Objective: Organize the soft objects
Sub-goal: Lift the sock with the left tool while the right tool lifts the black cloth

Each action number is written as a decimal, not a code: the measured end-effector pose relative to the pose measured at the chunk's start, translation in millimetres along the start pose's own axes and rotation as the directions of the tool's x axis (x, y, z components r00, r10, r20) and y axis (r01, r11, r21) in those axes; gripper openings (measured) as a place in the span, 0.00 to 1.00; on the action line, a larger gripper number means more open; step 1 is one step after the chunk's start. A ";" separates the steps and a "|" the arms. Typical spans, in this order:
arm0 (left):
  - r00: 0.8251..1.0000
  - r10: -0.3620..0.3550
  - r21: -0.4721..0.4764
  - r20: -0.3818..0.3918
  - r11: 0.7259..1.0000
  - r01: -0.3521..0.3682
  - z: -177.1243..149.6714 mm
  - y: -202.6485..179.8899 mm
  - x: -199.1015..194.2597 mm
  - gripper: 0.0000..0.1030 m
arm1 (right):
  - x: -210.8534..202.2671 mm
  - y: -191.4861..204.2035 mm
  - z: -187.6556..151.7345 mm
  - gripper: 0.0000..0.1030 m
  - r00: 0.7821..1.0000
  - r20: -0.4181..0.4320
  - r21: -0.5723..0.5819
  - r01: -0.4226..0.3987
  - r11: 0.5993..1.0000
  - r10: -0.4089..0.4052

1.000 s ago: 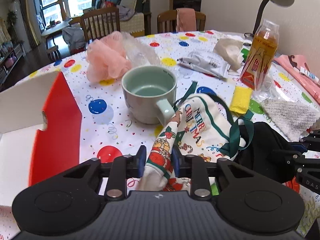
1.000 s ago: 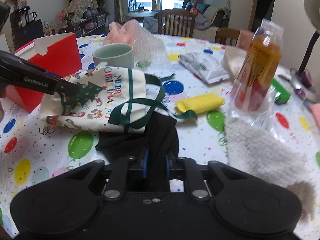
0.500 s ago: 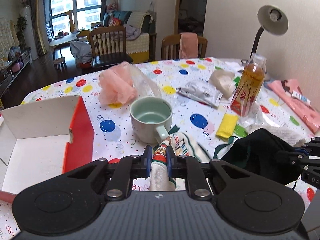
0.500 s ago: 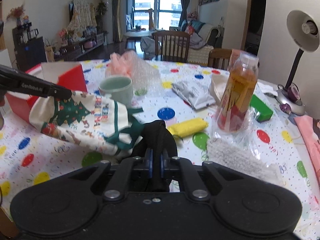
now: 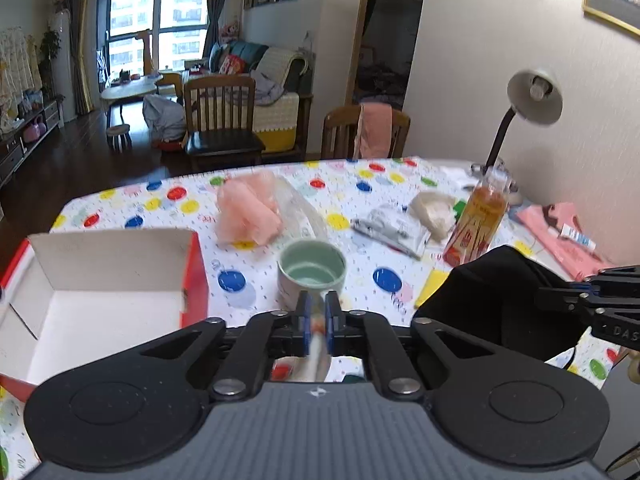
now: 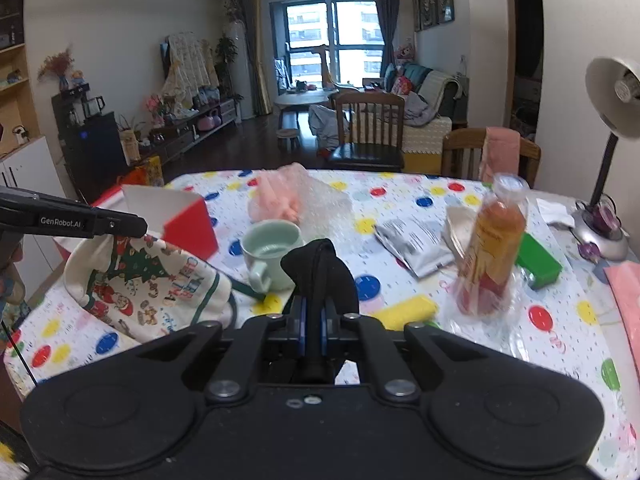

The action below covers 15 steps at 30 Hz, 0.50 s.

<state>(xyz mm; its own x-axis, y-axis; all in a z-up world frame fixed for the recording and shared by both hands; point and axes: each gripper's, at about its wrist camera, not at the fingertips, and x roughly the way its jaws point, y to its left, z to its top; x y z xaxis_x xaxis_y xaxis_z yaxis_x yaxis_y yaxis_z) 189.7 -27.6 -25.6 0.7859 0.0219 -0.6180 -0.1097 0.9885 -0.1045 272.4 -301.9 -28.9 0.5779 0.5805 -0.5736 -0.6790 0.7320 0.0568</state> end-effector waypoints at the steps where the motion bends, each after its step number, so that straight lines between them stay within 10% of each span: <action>1: 1.000 -0.004 -0.002 0.011 1.000 0.004 2.9 3.6 -5.5 0.06 | -0.5 2.9 3.6 0.06 1.000 0.005 -0.005 -0.007 1.000 0.007; 15: 0.994 -0.083 0.075 -0.065 0.993 0.088 -11.8 58.1 -39.1 0.06 | 7.8 46.4 16.5 0.06 0.999 0.021 0.005 0.030 1.000 -0.030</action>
<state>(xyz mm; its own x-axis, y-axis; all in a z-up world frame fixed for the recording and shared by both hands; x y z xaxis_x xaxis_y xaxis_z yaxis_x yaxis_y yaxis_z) 145.4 27.3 -16.6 0.7513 -0.0699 -0.6562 0.0055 0.9950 -0.0997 252.9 -257.5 -17.3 0.6076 0.5654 -0.5578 -0.6591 0.7508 0.0431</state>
